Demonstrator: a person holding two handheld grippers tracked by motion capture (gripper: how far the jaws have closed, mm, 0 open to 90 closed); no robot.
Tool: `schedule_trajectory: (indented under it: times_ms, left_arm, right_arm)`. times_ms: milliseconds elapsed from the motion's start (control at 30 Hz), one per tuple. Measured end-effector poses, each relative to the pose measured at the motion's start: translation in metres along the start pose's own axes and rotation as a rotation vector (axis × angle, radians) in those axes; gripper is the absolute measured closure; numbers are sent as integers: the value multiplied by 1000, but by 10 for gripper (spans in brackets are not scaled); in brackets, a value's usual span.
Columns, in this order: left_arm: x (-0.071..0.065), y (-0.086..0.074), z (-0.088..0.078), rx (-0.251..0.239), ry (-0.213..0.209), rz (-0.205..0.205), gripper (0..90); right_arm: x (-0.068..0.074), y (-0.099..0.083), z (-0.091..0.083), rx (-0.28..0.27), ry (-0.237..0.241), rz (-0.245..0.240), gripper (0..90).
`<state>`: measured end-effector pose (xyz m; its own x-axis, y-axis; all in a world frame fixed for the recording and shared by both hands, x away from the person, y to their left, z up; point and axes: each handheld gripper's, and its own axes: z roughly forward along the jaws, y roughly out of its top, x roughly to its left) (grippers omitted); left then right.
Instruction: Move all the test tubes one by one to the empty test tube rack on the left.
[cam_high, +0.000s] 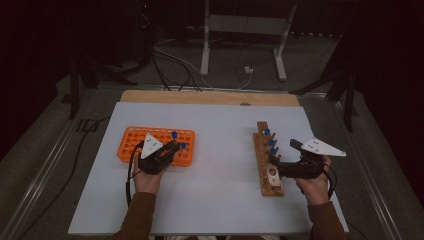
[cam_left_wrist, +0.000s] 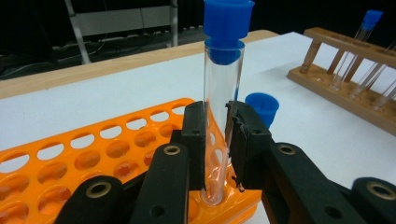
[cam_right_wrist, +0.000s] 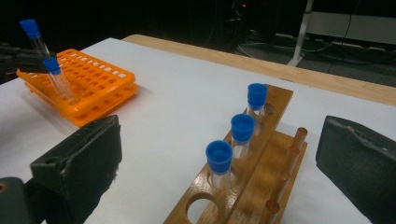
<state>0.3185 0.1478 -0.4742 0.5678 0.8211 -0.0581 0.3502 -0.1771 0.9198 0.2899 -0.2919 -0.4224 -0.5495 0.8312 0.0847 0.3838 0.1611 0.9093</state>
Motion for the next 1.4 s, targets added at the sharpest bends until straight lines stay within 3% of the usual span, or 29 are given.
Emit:
schedule_trajectory:
  times_ms: [133, 500, 800, 1200, 1400]
  left_arm:
    - [-1, -3, 3, 16, 0, -3, 781]
    - [-2, -15, 8, 131, 5, 29, 781]
    - [-5, -17, 14, 184, 18, 56, 782]
    - [-5, -17, 14, 185, 19, 46, 774]
    - [-3, -17, 11, 185, 27, 18, 679]
  right_arm:
    - [0, -1, 1, 1, 1, 1, 5]
    - [1, -2, -1, -1, 8, -2, 5]
    - [2, -2, 0, -2, 9, -4, 5]
    - [3, -3, 1, 5, 14, -9, 5]
    - [2, -2, 1, 3, 15, -7, 5]
